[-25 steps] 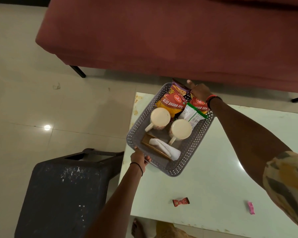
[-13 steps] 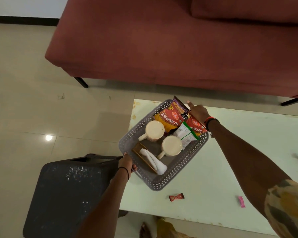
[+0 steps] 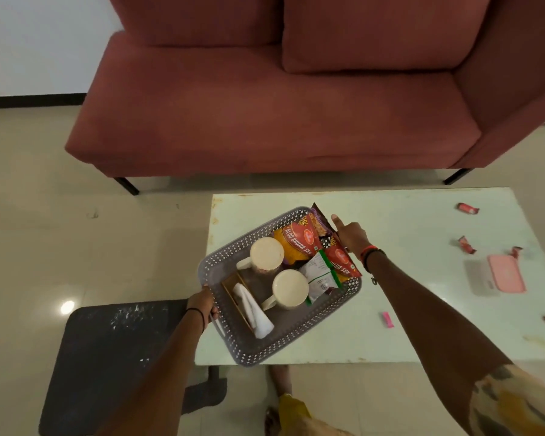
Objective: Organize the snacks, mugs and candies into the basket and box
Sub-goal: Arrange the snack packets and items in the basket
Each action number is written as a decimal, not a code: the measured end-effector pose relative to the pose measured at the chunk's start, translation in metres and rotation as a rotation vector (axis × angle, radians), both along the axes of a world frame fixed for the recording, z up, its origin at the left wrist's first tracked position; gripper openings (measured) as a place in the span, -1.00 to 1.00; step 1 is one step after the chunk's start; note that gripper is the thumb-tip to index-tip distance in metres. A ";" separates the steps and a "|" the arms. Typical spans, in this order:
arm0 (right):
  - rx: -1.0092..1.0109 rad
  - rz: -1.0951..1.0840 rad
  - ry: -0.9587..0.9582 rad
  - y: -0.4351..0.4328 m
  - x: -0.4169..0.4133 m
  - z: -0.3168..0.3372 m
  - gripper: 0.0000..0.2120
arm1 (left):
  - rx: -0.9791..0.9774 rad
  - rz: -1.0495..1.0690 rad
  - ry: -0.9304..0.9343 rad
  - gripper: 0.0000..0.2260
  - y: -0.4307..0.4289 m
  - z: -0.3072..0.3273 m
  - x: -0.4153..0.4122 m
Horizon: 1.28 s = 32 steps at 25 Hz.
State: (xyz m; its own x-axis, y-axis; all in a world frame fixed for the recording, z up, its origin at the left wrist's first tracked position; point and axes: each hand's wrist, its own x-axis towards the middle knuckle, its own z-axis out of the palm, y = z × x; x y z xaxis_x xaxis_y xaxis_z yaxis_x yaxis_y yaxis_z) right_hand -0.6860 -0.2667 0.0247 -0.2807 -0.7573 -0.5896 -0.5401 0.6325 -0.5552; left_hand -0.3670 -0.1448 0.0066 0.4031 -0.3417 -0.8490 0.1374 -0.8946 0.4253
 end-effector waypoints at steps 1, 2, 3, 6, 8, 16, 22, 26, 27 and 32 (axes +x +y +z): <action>-0.001 -0.020 -0.003 0.013 -0.010 0.008 -0.44 | -0.015 -0.024 -0.009 -0.67 0.004 0.007 -0.007; -0.003 -0.039 -0.005 0.024 -0.021 0.015 -0.44 | -0.026 -0.050 -0.014 -0.67 0.007 0.014 -0.014; -0.006 -0.062 -0.010 0.033 -0.031 0.021 -0.43 | -0.035 -0.075 -0.020 -0.67 0.008 0.020 -0.021; -0.021 -0.135 -0.040 0.060 -0.066 0.036 -0.46 | -0.080 -0.138 -0.031 -0.65 0.011 0.037 -0.046; -0.023 -0.181 -0.054 0.074 -0.090 0.043 -0.49 | -0.102 -0.188 -0.035 -0.66 0.009 0.046 -0.065; 0.028 -0.296 -0.093 0.116 -0.195 0.056 -0.59 | -0.139 -0.338 -0.067 -0.66 -0.014 0.065 -0.163; 0.032 -0.354 -0.088 0.112 -0.271 0.049 -0.68 | -0.128 -0.389 -0.057 -0.65 -0.048 0.056 -0.242; 0.043 -0.379 -0.118 0.090 -0.310 0.030 -0.64 | -0.127 -0.402 -0.075 -0.66 -0.078 0.035 -0.280; 0.038 -0.382 -0.119 0.084 -0.315 0.025 -0.64 | -0.128 -0.404 -0.079 -0.66 -0.084 0.029 -0.285; 0.043 -0.391 -0.135 0.048 -0.343 -0.015 -0.68 | -0.125 -0.408 -0.086 -0.65 -0.119 -0.014 -0.310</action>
